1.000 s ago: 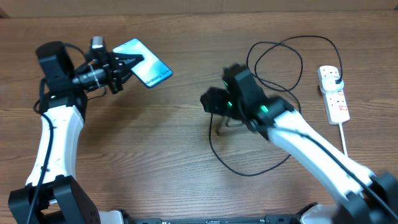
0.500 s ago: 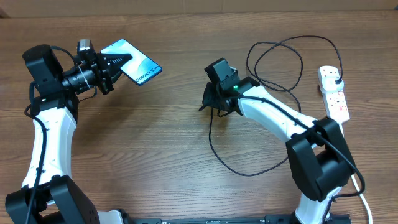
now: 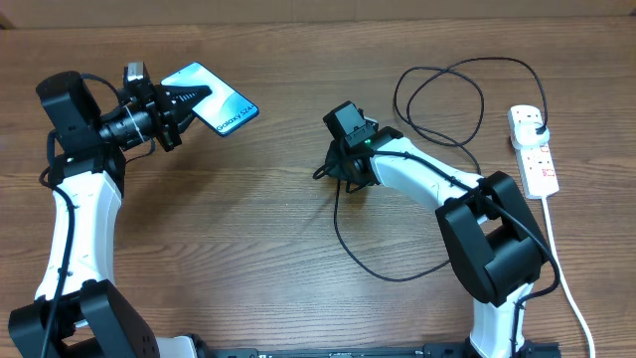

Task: Plug charger to phone and switch on socket
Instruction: 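Move the right gripper down over the black cable's USB-C tip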

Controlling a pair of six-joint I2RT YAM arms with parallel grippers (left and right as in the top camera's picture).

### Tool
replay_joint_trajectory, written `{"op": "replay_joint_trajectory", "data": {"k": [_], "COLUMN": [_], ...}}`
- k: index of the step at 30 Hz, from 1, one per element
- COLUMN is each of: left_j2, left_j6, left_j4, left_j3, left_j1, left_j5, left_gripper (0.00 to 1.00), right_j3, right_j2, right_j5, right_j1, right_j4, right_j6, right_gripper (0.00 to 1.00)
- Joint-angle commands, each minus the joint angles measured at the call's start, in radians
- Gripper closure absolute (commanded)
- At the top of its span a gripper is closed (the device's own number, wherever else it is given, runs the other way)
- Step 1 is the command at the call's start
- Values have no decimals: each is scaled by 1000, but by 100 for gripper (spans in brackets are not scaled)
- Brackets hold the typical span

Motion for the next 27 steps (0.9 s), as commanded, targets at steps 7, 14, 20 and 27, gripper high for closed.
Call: {"op": "replay_joint_trajectory", "data": {"k": [7, 14, 20, 27], "left_j2": [-7, -7, -7, -7], "left_j6": [-13, -13, 8, 76], "left_j4": [8, 8, 8, 8], "left_j3": [5, 5, 5, 5], "left_j1": [0, 0, 0, 0], "left_j5": [37, 37, 37, 88], "left_gripper": [96, 96, 96, 96], "right_j3": [24, 23, 25, 25], "right_j2": [56, 60, 0, -161], "right_j5": [21, 19, -275, -812], "right_j1": [-2, -2, -35, -132], "right_j4": [9, 10, 50, 100], "right_j6": [8, -4, -271, -537], "right_gripper": [76, 96, 96, 96]}}
